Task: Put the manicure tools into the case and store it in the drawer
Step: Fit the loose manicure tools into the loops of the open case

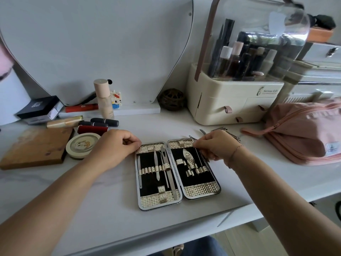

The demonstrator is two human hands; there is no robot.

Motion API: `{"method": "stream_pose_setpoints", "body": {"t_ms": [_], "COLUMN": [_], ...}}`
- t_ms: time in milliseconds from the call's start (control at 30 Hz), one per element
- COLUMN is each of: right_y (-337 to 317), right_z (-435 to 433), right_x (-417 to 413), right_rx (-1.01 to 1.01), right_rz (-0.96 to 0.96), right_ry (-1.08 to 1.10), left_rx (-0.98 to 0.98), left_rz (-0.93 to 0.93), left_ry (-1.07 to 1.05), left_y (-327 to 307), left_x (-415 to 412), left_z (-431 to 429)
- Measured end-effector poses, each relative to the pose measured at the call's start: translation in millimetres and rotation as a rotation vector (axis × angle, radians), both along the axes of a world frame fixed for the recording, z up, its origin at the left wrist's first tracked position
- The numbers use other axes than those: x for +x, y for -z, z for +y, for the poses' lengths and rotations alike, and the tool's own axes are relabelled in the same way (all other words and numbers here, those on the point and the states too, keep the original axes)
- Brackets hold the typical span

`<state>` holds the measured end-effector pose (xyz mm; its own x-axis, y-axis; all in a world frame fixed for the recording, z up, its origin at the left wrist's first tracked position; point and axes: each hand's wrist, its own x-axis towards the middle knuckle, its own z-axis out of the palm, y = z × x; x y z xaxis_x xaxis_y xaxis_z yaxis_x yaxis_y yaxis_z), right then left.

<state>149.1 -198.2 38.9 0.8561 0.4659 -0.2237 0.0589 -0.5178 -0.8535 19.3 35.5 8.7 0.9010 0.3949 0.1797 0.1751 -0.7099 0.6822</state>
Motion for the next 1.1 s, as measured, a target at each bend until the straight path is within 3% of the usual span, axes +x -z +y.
{"method": "stream_pose_setpoints", "body": {"t_ms": [800,1100], "right_y": [-5.1,-5.6], "right_z": [2.5,-1.3], "right_x": [-3.5,-9.5], "right_rx": [-0.040,-0.282], "right_rz": [0.007,-0.204], "right_ry": [-0.105,-0.193], "left_rx": [-0.010,0.017], "left_rz": [0.009,0.010], "left_ry": [0.003,-0.016], "left_y": [-2.7,-5.5], "left_x": [-1.5,-2.7], "left_z": [-2.3,-5.1]}}
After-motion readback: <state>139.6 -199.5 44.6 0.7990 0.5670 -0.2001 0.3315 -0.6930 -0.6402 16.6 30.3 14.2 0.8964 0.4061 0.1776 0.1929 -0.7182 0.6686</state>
